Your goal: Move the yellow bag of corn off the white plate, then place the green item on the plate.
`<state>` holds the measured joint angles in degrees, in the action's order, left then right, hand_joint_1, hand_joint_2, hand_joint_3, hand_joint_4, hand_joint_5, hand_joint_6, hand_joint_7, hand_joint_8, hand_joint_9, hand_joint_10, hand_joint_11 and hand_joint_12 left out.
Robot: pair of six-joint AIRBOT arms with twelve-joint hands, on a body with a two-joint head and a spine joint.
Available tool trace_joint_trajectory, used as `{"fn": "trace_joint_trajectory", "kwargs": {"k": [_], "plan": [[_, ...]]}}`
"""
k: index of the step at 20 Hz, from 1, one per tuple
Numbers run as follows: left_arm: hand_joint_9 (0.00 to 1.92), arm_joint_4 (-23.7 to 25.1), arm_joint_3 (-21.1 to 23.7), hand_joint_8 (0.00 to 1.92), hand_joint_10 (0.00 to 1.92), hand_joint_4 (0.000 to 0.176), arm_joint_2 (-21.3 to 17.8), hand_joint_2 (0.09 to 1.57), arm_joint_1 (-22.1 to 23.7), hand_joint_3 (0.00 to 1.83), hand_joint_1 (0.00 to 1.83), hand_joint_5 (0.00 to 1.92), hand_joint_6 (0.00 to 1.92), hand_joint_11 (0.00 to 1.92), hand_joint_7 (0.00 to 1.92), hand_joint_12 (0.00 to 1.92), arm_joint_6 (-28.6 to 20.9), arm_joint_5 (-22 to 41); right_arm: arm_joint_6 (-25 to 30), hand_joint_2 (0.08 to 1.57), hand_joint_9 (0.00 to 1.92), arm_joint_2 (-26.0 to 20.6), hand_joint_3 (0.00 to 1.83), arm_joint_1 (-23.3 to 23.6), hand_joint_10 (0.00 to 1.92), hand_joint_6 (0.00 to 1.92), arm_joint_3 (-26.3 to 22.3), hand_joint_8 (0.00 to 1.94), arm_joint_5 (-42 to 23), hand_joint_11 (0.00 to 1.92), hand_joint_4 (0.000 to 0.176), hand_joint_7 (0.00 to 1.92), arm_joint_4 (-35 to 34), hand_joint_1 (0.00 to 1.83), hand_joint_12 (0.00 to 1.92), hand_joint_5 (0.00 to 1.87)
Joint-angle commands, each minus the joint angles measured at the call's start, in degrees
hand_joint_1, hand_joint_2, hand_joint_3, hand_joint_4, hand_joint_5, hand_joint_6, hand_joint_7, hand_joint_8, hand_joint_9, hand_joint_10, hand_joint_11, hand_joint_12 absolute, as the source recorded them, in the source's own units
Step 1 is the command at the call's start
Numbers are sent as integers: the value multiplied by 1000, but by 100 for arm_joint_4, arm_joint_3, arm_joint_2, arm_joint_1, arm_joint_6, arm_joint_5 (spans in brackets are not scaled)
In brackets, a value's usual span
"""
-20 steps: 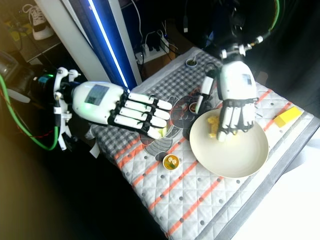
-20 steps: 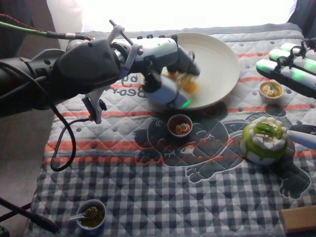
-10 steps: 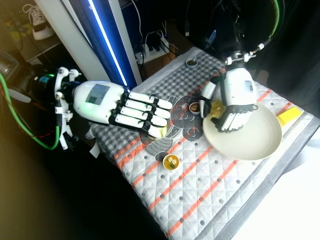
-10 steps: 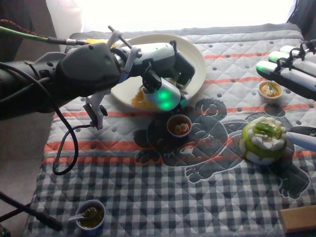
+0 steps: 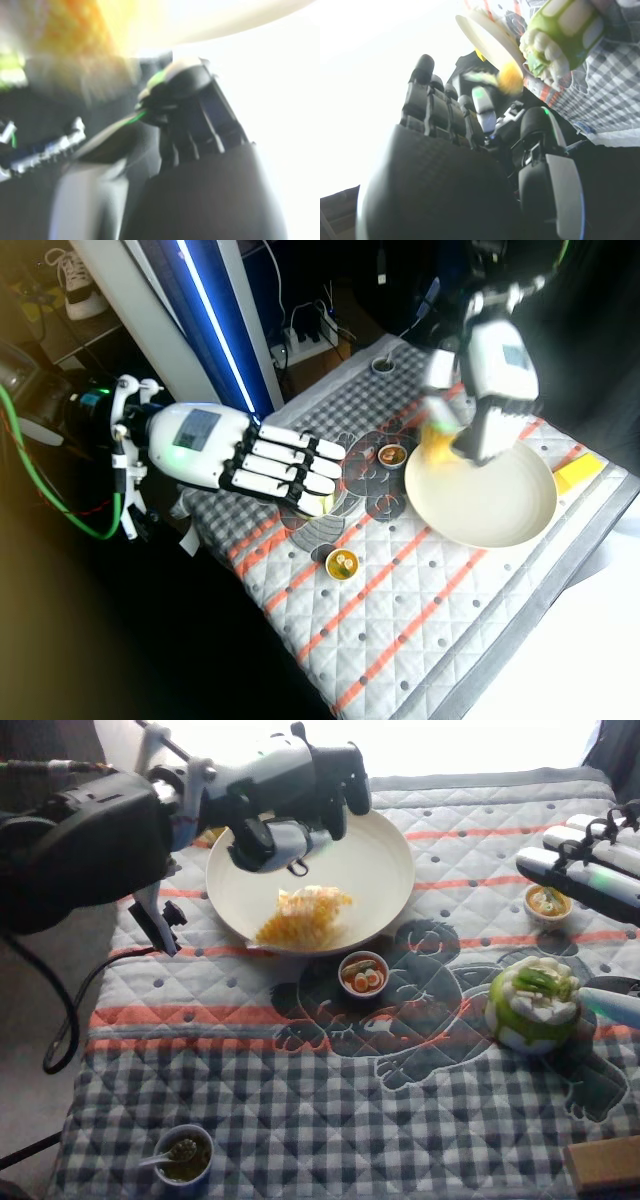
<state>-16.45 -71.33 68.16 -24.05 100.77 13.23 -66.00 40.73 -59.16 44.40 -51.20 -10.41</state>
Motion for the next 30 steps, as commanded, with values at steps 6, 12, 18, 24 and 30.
{"fn": "trace_joint_trajectory", "kwargs": {"k": [6, 12, 18, 24, 30], "plan": [[103, 456, 440, 1287, 1558, 0, -382, 1055, 30, 0, 1425, 439, 1316, 225, 106, 1906, -261, 1196, 55, 1366, 0, -6, 0, 7, 0, 0, 18, 0, -732, 0, 23, 0, 17, 428, 355, 0], [185, 482, 658, 1674, 1895, 1, -598, 1181, -144, 0, 1562, 286, 1613, 344, 1, 1921, -346, 1561, 90, 1364, 8, -6, 0, -30, 2, 0, 17, 0, -785, 0, 24, 0, -10, 388, 469, 0], [0, 480, 700, 96, 163, 89, -632, 1074, -312, 0, 729, 33, 220, 0, 30, 702, -500, 1669, 102, 1364, 0, 8, 0, -56, 0, 0, 16, 0, -839, 0, 8, 0, -65, 414, 746, 0], [0, 412, 664, 0, 0, 124, -642, 1035, -395, 3, 761, 10, 4, 1, 0, 0, -537, 1698, 115, 1346, 0, 20, 0, -84, 0, 0, 17, 0, -854, 0, 15, 0, -99, 469, 821, 0], [0, 434, 589, 0, 0, 134, -586, 1027, -387, 0, 868, 32, 6, 0, 0, 0, -537, 1482, 117, 1341, 11, 44, 0, -86, 4, 0, 17, 0, -854, 0, 4, 0, -101, 479, 874, 0]]}}
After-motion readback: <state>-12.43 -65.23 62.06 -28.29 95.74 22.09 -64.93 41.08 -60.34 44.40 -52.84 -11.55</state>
